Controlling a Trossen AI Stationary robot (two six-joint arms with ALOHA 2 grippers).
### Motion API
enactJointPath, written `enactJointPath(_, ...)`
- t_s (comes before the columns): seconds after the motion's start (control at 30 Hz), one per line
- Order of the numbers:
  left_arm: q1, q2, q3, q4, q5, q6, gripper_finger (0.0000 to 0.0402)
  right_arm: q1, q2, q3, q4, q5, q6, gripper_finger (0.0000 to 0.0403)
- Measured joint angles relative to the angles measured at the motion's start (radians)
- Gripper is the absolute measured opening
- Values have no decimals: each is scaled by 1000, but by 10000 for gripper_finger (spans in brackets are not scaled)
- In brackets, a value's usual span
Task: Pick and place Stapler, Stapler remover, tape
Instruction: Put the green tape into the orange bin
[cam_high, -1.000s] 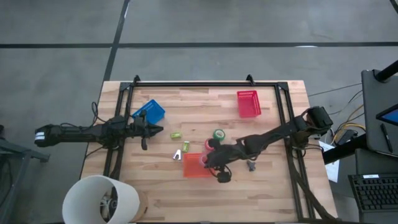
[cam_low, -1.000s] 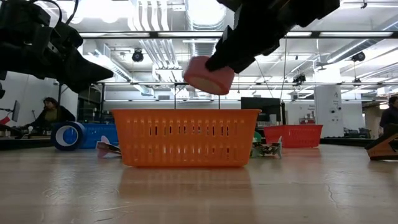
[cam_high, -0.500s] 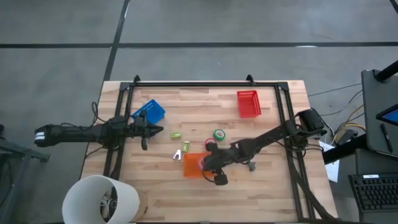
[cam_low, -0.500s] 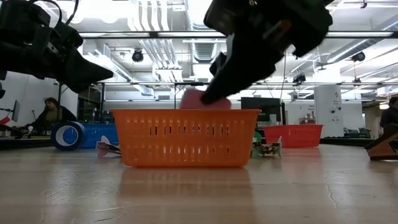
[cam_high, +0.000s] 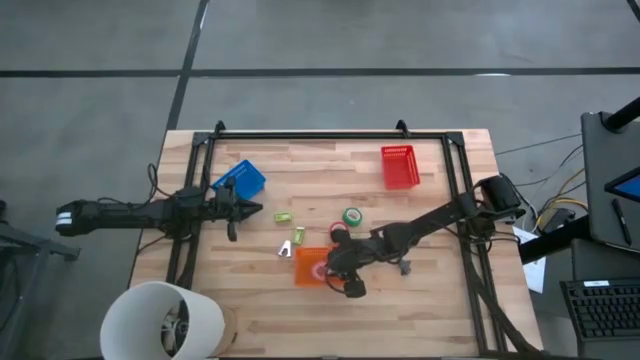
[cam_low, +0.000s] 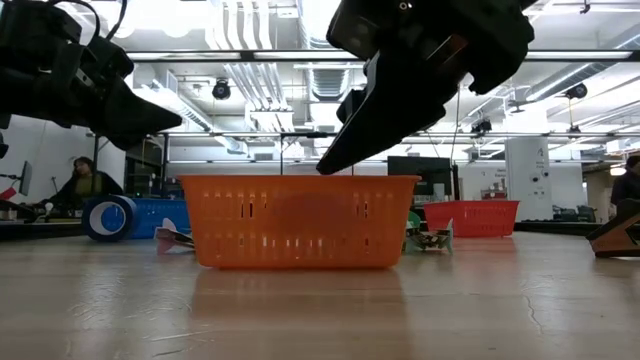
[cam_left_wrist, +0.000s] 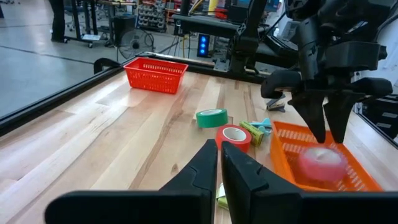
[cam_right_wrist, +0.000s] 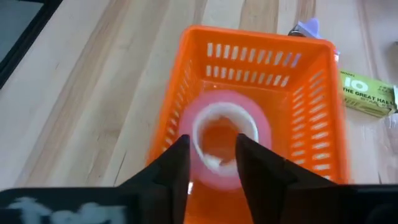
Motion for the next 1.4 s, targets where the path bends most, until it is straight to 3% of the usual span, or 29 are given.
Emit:
enactJointPath(0.27,0,0,0,0,0,0,24,-4,-51,1,-43,3,-33,176)
enactJointPath(0.53,1,0,0,-2,0,0,23,-35,-123,-11,-212,254,-45,166)
enactJointPath(1.0,0,0,0,-16,0,0,25,-194,-151,-102,-279,229,-18,165)
enactJointPath(1.4,0,0,0,-17,0,0,26,-248,-176,-183,-254,235,31,187)
